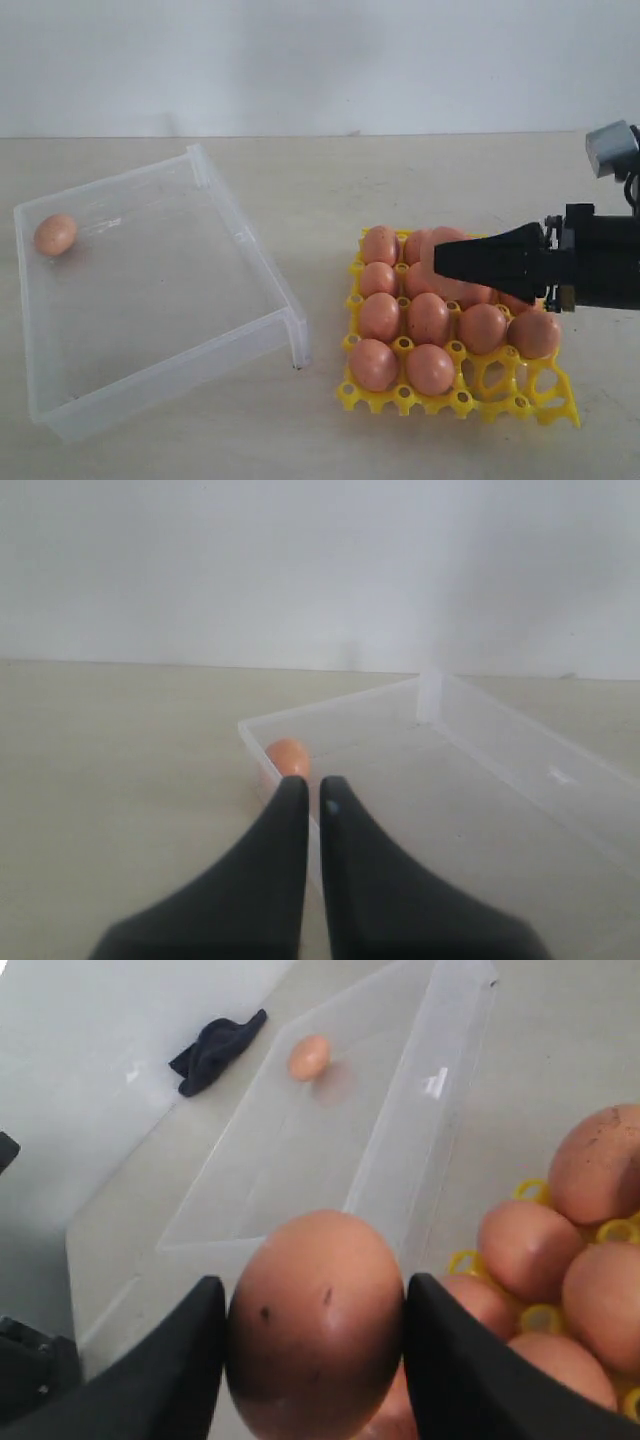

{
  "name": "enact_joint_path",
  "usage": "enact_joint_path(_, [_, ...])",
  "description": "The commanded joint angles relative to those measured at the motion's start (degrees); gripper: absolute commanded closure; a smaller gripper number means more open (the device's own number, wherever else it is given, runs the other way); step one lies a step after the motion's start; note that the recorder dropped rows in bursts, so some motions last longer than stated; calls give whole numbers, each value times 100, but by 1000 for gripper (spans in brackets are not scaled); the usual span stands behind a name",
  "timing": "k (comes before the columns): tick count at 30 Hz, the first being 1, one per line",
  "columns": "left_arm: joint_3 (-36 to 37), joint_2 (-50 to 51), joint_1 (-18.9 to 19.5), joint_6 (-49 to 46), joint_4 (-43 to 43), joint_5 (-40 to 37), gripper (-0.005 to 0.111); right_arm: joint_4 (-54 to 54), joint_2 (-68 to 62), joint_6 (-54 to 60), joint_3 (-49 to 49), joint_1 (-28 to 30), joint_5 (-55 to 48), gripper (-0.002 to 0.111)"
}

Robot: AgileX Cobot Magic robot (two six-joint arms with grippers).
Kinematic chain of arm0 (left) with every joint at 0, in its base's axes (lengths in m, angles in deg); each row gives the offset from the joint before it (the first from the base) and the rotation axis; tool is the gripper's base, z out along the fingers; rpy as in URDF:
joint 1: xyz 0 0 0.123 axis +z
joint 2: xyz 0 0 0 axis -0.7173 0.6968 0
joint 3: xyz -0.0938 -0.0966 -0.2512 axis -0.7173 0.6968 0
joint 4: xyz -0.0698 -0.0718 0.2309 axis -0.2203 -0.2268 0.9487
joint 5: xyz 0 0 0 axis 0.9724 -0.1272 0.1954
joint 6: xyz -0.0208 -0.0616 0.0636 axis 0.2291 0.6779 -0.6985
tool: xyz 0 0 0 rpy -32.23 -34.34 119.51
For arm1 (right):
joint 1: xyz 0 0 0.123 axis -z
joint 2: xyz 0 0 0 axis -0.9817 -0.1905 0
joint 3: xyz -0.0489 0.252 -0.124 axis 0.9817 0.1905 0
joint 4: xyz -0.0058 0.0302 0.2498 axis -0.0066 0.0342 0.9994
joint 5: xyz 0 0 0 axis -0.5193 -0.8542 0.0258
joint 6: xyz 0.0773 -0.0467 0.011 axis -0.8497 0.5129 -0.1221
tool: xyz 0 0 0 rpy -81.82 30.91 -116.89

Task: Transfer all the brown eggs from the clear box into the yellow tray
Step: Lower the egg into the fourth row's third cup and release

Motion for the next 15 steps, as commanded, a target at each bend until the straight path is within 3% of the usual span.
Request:
enact_joint_path(1, [15, -20, 11, 10, 7, 24, 103, -184, 82, 512, 126, 24, -641, 108])
enact_joint_path(6, [15, -20, 11, 10, 7, 24, 103, -1612, 310, 728, 126, 38, -1206, 108])
enact_joint_path(10, [15, -20, 11, 10, 7, 12, 103, -1650, 820, 808, 126, 38, -2355, 108])
enact_joint_path(15, [15, -20, 11, 10, 7, 12, 103, -1650, 795, 722, 126, 27, -1875, 108])
